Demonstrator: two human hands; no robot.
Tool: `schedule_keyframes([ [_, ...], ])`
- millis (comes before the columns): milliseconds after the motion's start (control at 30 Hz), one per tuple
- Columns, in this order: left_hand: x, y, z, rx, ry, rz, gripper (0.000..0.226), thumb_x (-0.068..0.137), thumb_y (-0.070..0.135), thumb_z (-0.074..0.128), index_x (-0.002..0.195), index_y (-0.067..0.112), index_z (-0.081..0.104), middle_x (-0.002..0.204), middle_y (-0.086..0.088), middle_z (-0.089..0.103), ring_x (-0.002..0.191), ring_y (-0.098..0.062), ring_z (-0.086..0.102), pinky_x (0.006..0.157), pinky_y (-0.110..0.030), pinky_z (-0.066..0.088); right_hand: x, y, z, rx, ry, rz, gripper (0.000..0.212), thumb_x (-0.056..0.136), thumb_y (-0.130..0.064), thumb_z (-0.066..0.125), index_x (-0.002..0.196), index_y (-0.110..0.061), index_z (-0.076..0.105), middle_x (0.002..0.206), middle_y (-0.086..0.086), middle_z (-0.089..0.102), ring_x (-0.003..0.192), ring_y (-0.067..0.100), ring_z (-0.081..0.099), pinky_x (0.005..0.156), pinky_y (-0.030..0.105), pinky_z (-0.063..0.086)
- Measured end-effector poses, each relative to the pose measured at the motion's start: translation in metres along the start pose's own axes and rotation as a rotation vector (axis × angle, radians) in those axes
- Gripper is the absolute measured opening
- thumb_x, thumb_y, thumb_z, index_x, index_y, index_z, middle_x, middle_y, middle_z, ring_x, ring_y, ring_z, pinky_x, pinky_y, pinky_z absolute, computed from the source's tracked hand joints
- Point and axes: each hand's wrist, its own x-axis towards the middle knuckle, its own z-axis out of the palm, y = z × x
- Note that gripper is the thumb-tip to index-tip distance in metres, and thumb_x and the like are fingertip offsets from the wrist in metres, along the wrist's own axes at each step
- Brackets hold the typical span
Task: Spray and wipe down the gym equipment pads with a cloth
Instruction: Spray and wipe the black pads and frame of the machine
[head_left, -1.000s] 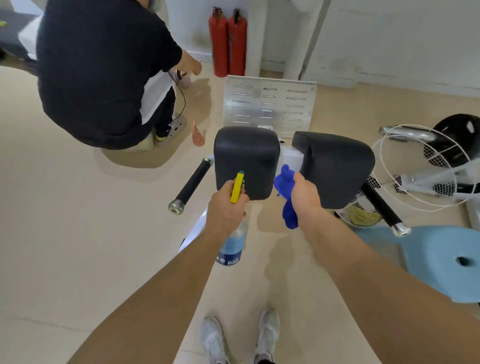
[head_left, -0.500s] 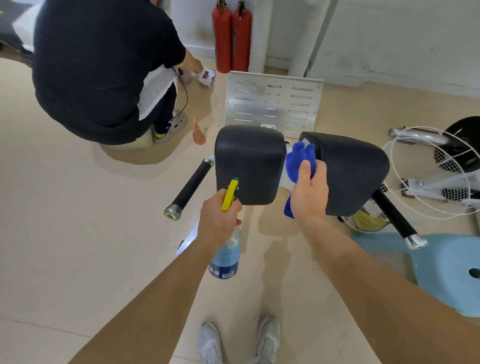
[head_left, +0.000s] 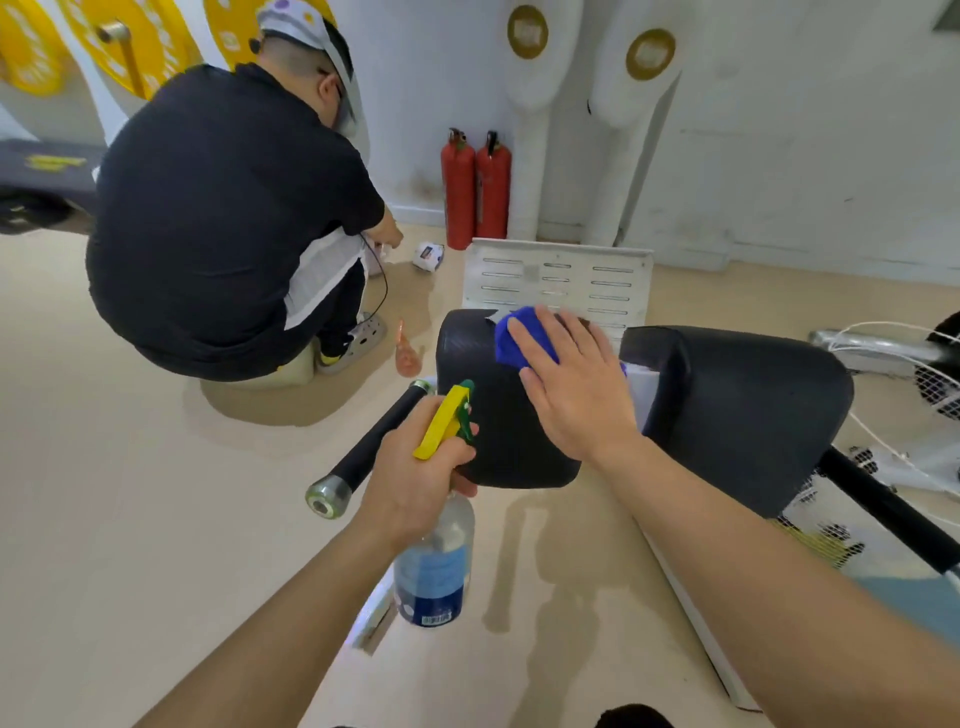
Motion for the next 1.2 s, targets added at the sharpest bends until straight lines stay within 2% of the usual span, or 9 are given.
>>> schedule_keyframes([
  [67,0.009,-0.005,0.000,-0.049,0.013,0.049,0.032,0.078,0.020,0.059,0.109,0.020,0.066,0.102,-0.014,0.071,0.078,-0.034,0.069,0.061,-0.043,0.063,-0.014,-0.003,0.017,-0.030,0.071,-0.094,0.053,0.105,-0.038,0.034,0.157,-0.028,0.024,0.165,0.004,0.020,0.151,0.027,0.020,0.122,0.044,0.018],
  [233,0.019,-0.030,0.003,-0.105,0.041,0.122,0.039,0.076,0.017,0.058,0.114,0.013,0.067,0.106,-0.021,0.070,0.085,-0.041,0.072,0.064,-0.055,0.064,-0.064,0.001,0.076,-0.208,0.085,-0.500,0.073,0.093,-0.024,0.057,0.157,-0.030,0.023,0.166,0.004,0.013,0.153,0.027,0.011,0.121,0.044,0.011],
  [400,0.024,-0.046,0.002,-0.125,0.058,0.155,0.043,0.074,0.021,0.058,0.114,0.012,0.070,0.119,-0.020,0.067,0.080,-0.032,0.072,0.068,-0.065,0.062,-0.022,-0.006,0.053,-0.198,0.265,-0.338,0.057,0.100,-0.031,0.045,0.155,-0.032,0.030,0.164,0.004,0.024,0.151,0.031,0.022,0.120,0.052,0.019],
  [600,0.025,-0.049,0.006,-0.153,0.086,0.172,0.031,0.075,0.021,0.057,0.104,0.028,0.068,0.112,-0.014,0.070,0.094,-0.037,0.069,0.057,-0.040,0.063,0.043,-0.023,0.016,0.066,0.261,0.093,0.040,0.104,-0.028,0.033,0.139,-0.022,0.051,0.140,0.001,0.056,0.131,0.027,0.047,0.104,0.047,0.039],
  [700,0.027,-0.050,0.003,-0.171,0.078,0.154,0.026,0.092,0.008,0.059,0.108,0.027,0.067,0.115,-0.014,0.069,0.099,-0.042,0.068,0.055,-0.031,0.060,0.044,-0.028,0.021,0.046,0.299,0.020,0.036,0.102,-0.021,0.038,0.134,-0.017,0.053,0.134,0.004,0.057,0.119,0.028,0.054,0.093,0.041,0.045],
  [800,0.027,-0.053,0.004,-0.198,0.082,0.161,0.028,0.090,0.008,0.059,0.115,0.017,0.067,0.115,-0.018,0.068,0.098,-0.046,0.067,0.055,-0.033,0.061,0.008,-0.032,0.051,-0.043,0.341,-0.162,0.048,0.101,-0.021,0.046,0.148,-0.015,0.042,0.157,0.009,0.039,0.143,0.029,0.038,0.113,0.043,0.035],
  [1000,0.015,-0.066,0.005,-0.178,0.110,0.128,0.017,0.088,0.006,0.061,0.103,0.004,0.067,0.105,-0.025,0.065,0.089,-0.058,0.064,0.052,-0.030,0.058,-0.035,-0.021,0.082,-0.221,0.296,-0.498,0.054,0.100,-0.016,0.041,0.154,-0.018,0.035,0.163,0.007,0.026,0.150,0.029,0.024,0.120,0.047,0.024],
  [1067,0.009,-0.072,0.002,-0.192,0.124,0.116,0.026,0.079,0.013,0.061,0.103,0.005,0.069,0.103,-0.021,0.067,0.091,-0.057,0.063,0.053,-0.033,0.058,-0.015,-0.017,0.065,-0.245,0.339,-0.476,0.052,0.100,-0.016,0.040,0.152,-0.021,0.040,0.160,0.005,0.033,0.149,0.032,0.028,0.119,0.051,0.025],
  [1200,0.002,-0.078,-0.001,-0.178,0.141,0.084,0.023,0.092,-0.004,0.056,0.105,0.008,0.070,0.108,-0.020,0.070,0.090,-0.059,0.065,0.052,-0.028,0.056,0.018,-0.030,0.037,-0.105,0.381,-0.185,0.047,0.101,-0.021,0.051,0.148,-0.021,0.045,0.156,0.004,0.041,0.146,0.031,0.033,0.117,0.048,0.029],
])
